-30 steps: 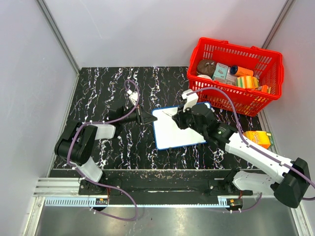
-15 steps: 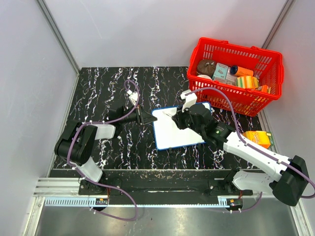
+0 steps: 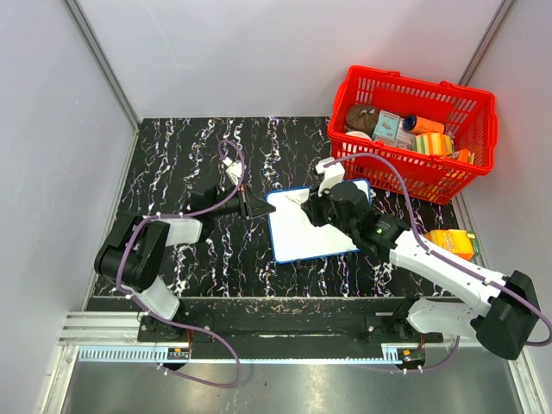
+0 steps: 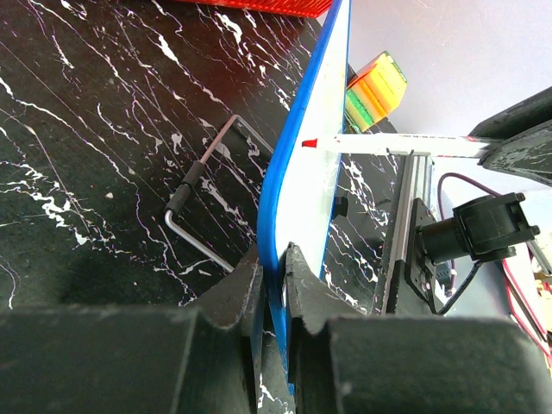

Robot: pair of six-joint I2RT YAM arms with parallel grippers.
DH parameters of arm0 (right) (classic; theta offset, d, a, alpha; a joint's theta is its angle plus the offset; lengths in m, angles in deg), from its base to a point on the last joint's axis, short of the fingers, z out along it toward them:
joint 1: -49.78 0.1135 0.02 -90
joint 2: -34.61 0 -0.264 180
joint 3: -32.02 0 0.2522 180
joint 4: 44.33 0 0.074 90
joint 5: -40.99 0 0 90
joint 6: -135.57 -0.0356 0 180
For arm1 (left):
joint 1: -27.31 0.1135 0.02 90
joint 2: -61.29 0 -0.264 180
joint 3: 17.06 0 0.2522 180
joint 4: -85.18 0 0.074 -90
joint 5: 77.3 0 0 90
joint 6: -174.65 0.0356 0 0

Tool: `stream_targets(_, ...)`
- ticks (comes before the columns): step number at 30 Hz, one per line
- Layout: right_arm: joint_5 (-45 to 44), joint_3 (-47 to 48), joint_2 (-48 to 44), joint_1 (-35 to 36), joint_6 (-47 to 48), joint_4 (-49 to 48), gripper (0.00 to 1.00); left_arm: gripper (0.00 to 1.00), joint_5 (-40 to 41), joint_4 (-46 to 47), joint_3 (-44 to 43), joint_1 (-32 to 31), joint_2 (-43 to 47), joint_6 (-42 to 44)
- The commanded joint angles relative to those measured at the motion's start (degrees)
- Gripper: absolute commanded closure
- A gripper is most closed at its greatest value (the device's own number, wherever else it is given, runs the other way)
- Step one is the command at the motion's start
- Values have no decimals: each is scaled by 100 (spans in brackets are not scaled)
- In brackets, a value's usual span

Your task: Write a sentence on the whiteboard

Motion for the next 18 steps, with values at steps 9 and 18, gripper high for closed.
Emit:
stream_targets(9,6,-167,-122,61,-92,-170,100,100,284,-129,-167,-55,162,638)
stream_targets(18,147,-273,-245,70,-118,-65,100,100,310,-208,-167,-64,180,700)
